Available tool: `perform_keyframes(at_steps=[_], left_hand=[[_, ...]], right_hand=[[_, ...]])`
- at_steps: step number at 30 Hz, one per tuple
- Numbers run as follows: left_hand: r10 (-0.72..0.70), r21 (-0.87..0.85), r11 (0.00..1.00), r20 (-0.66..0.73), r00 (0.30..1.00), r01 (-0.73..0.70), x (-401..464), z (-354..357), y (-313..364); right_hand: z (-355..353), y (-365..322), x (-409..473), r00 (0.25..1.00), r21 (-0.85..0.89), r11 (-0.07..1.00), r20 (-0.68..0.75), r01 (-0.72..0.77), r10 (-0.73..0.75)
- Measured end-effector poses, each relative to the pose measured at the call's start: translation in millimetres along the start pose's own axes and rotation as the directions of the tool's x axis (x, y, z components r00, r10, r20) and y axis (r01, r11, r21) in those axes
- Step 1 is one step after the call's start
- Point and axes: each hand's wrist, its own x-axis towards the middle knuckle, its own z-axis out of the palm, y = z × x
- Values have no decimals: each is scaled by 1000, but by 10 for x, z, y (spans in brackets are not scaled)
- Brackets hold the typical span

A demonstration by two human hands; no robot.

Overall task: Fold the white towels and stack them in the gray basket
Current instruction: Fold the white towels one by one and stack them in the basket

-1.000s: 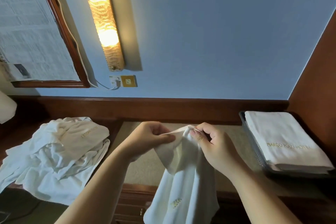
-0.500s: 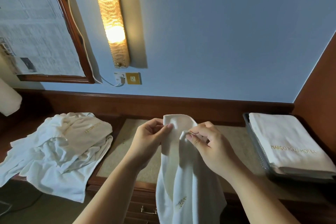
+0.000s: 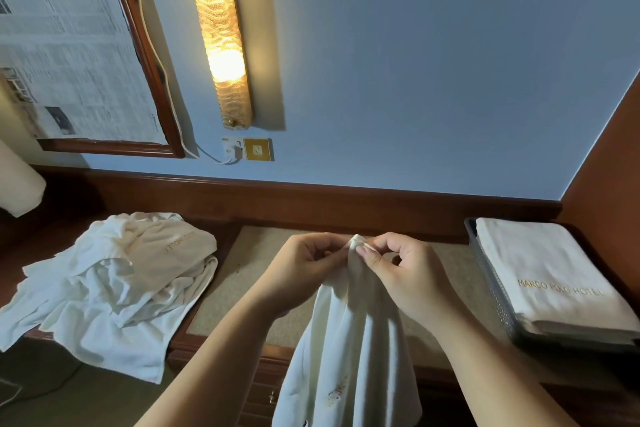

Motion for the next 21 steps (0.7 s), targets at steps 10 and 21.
perform_keyframes(at_steps=[10,21], left_hand=[[-34,-11,999,-228,973,33,-97,98,-181],[172,300,941,-25,985,-156,-196,-44,-169]], right_hand=[[100,-5,-2,988,-36,988,-22,-151,151],[-309,-157,-24,967,58,985,211,-161,146]])
